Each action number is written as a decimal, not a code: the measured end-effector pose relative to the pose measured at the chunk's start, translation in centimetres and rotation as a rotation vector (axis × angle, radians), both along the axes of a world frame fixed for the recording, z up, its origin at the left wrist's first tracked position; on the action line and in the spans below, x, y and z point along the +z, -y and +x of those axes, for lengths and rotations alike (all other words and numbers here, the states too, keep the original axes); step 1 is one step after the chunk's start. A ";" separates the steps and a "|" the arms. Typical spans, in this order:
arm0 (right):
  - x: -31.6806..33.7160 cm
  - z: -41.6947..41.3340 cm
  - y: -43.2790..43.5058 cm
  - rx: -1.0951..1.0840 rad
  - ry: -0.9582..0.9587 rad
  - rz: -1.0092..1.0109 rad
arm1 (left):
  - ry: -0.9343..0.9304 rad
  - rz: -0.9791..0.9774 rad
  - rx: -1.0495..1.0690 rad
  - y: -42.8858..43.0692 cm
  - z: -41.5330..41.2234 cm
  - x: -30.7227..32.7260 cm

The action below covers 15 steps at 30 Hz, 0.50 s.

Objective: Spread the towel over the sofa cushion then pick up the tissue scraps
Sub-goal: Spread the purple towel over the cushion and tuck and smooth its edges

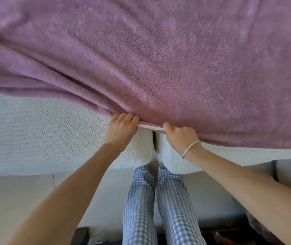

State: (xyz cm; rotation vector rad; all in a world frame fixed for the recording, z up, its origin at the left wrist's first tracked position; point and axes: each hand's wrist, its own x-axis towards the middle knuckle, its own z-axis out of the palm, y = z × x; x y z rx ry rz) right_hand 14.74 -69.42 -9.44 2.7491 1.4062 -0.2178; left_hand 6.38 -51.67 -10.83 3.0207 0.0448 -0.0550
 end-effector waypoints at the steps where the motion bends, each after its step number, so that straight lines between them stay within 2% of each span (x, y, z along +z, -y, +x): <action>1: 0.2 -0.3 0.2 0.033 0.008 0.008 | 0.013 -0.014 -0.017 0.0 -0.6 0.3; 6: 0.9 -2.0 1.9 0.150 -0.040 0.014 | 0.015 -0.116 0.029 2.1 -4.7 1.7; 9: 0.9 -2.5 2.9 0.228 -0.087 -0.036 | -0.021 -0.112 0.012 3.4 -5.6 2.1; 12: 0.6 -2.1 2.2 0.181 -0.089 -0.086 | -0.116 -0.091 0.033 3.4 -5.6 1.5; 15: -0.1 -2.3 0.9 0.176 -0.093 -0.055 | -0.162 -0.048 0.146 1.8 -5.8 1.0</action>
